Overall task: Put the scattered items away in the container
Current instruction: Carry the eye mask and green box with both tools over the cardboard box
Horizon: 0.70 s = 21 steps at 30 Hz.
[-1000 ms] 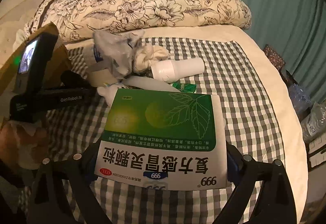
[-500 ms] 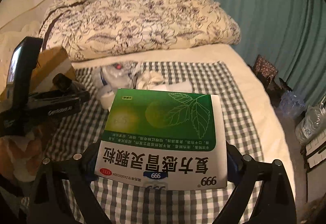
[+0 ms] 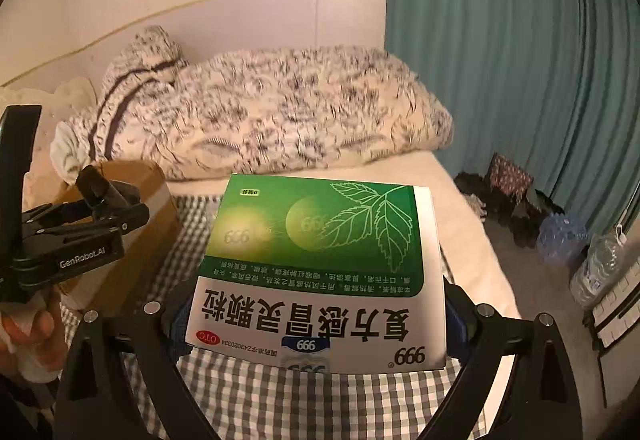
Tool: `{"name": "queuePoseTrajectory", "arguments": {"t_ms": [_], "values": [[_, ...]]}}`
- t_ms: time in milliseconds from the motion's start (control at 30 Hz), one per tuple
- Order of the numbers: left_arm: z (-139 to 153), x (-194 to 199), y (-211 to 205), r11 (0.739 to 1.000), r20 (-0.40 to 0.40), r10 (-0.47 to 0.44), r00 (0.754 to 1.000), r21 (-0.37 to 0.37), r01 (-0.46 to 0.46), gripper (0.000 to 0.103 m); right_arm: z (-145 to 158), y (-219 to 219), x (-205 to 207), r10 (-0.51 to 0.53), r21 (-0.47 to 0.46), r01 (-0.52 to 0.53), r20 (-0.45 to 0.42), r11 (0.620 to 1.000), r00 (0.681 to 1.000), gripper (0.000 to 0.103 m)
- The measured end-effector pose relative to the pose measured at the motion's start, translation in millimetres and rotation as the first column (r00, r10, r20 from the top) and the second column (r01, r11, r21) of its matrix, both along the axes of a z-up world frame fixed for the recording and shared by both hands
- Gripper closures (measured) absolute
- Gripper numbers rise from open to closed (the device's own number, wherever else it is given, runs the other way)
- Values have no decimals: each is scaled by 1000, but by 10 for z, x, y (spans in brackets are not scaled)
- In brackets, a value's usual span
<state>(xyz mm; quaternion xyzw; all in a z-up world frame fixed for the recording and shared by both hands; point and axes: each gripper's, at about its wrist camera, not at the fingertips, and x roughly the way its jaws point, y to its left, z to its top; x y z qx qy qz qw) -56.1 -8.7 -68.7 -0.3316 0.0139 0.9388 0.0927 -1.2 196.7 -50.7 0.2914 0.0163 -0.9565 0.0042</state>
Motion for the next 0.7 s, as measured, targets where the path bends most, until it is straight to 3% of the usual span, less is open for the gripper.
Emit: {"name": "queuePoseTrajectory", "arguments": {"t_ms": [333,700], "values": [[494,406,-253,999,-104,39,994,4,-39,28,380,-200,274,42,2,-42,-86,999,995,9],[658,579,-754,989,-157,143,977,-8,-146,28,546,-637,198,123,-7,-124,-119,992,985,9]]}}
